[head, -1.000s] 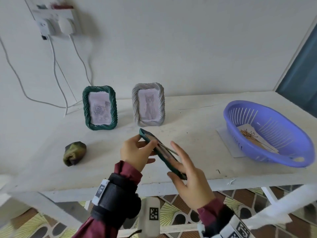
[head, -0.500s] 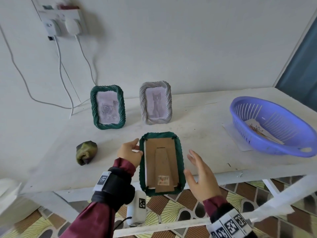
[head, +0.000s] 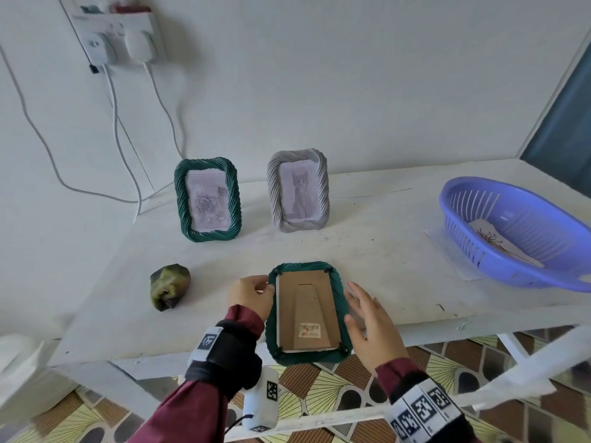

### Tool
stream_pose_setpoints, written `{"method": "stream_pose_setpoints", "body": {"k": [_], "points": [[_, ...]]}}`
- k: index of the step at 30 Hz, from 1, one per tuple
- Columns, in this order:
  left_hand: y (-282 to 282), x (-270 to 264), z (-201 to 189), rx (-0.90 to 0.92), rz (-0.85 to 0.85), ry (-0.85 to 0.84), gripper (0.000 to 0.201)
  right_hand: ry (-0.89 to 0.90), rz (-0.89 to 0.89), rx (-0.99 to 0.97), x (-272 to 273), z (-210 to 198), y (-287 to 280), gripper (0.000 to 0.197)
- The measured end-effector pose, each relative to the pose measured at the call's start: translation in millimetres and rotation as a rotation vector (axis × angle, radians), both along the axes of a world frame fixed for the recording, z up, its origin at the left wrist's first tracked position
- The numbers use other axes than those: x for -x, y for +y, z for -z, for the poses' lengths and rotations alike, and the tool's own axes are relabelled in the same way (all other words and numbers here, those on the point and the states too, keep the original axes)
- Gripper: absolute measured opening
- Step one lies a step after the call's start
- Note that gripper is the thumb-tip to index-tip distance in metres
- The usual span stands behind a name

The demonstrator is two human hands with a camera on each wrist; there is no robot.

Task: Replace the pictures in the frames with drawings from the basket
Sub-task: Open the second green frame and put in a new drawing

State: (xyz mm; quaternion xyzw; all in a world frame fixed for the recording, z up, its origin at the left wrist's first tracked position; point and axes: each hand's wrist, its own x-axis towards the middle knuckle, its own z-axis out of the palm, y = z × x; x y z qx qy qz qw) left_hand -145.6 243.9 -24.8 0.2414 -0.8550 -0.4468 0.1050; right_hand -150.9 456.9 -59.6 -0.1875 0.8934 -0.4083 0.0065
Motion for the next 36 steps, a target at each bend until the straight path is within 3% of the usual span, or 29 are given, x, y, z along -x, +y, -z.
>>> {"method": "stream_pose_setpoints", "body": {"k": [3,7,11,16,22,36], "points": [[6,-12,-4,0.115,0.122,-0.066,0.032,-0.002,-0.007,-0.019,2,-2,-2,0.059],[9,-22,1,0.426,0.266,-0.251,0.074,-0.028,-0.034,-0.047,8,-8,-1,0.056],[6,-22,8,0.473,0.343,-0.246,0.124,-0.058,-0.069,-0.071,19,-17,-3,0.058],[-3,-15,15,0.471,0.47,-0.27,0.15,-0.047,-0.126,-0.182,42,-23,-13,0.065],[-7,-13,18,0.492,0.492,-0.245,0.148,0.01,-0.192,-0.329,52,-26,-25,0.058],[-8,-11,17,0.472,0.5,-0.253,0.146,-0.001,-0.104,-0.574,52,-16,-43,0.062]]}}
